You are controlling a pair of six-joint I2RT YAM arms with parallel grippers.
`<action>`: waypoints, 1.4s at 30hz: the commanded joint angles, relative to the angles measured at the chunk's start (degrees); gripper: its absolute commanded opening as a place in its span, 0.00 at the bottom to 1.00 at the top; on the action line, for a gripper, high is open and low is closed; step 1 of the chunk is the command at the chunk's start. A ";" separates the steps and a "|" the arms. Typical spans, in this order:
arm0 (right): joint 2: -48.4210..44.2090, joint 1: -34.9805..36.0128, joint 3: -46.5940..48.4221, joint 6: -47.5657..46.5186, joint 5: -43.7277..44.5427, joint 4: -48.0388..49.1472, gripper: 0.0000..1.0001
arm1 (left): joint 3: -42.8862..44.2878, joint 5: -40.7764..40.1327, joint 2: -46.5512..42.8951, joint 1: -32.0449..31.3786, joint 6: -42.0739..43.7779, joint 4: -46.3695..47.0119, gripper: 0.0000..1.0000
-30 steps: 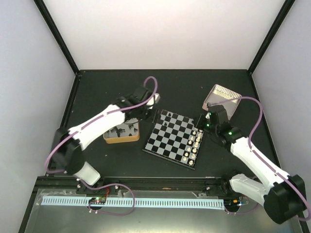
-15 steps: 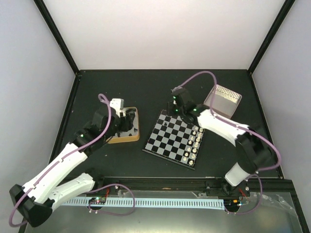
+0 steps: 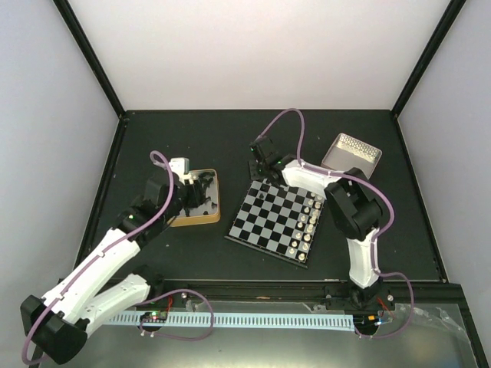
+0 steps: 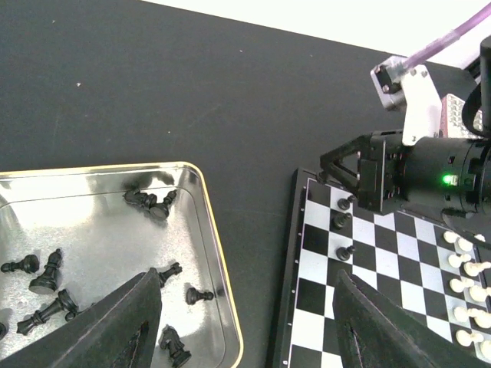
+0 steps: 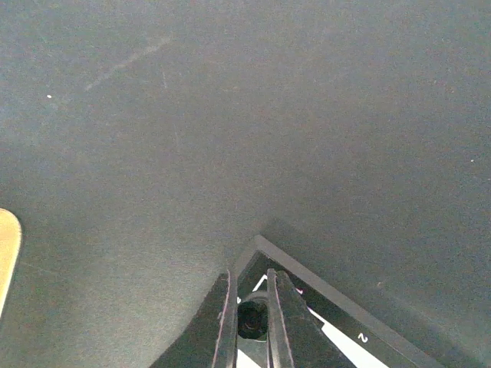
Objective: Set up the chess pieces on the board
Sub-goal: Pick up the chess piece from the storage box.
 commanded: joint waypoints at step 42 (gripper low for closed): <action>-1.53 0.12 1.96 2.73 1.75 -6.83 0.34 | -0.90 7.88 4.13 5.25 -1.41 3.06 0.66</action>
